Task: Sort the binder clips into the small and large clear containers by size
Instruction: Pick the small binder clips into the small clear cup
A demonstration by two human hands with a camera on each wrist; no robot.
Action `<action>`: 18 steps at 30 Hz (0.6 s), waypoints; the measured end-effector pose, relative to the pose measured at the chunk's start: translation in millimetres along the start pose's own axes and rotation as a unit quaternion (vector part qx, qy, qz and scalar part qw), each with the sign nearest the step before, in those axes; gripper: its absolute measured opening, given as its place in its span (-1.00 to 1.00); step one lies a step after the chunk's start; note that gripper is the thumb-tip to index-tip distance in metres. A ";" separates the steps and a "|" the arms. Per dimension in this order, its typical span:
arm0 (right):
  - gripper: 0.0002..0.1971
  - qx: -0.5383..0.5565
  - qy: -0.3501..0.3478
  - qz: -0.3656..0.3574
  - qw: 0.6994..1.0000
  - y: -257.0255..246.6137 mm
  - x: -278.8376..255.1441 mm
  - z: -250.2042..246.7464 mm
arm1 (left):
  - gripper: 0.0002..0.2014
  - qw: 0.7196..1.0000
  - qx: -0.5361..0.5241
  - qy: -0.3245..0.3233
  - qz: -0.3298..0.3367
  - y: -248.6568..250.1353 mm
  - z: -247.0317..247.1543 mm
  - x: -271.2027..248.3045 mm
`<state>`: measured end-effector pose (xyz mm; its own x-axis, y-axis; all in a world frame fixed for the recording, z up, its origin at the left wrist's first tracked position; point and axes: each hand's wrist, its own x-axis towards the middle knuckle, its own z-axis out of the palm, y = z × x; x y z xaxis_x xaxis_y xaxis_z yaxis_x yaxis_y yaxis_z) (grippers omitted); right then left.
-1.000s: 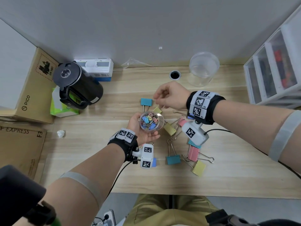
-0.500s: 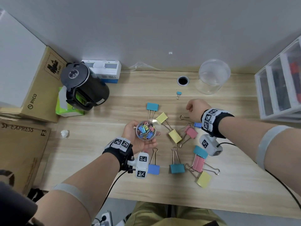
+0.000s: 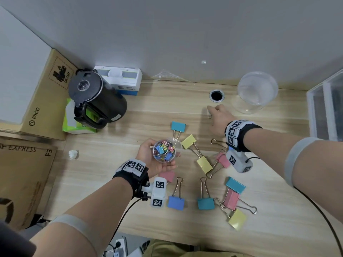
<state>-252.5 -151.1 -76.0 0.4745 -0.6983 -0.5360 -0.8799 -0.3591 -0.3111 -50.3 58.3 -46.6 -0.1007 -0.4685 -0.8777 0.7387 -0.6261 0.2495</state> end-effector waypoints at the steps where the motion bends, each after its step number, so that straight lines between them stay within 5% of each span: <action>1: -0.30 -0.012 -0.007 0.001 1.000 -1.5 5.4 -0.8 | -0.41 1.000 0.003 0.001 0.001 1.7 0.3 1.2; 6: -0.74 -0.040 0.030 -0.020 0.999 -9.8 16.9 0.3 | -0.42 1.000 0.009 0.002 0.000 8.4 1.8 4.0; 14: -0.87 -0.054 0.023 -0.063 0.996 -11.3 1.2 3.8 | -0.44 1.000 0.020 0.016 -0.003 8.6 12.8 8.2; 18: -0.94 0.072 0.046 -0.080 0.993 -20.0 -12.8 -5.3 | -0.42 0.999 0.030 0.020 0.000 6.7 17.4 6.1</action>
<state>-241.1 -138.2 -58.8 0.5983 -0.6952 -0.3984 -0.7773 -0.3828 -0.4992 -57.5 40.5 -43.1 -0.0727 -0.4432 -0.8935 0.6972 -0.6632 0.2722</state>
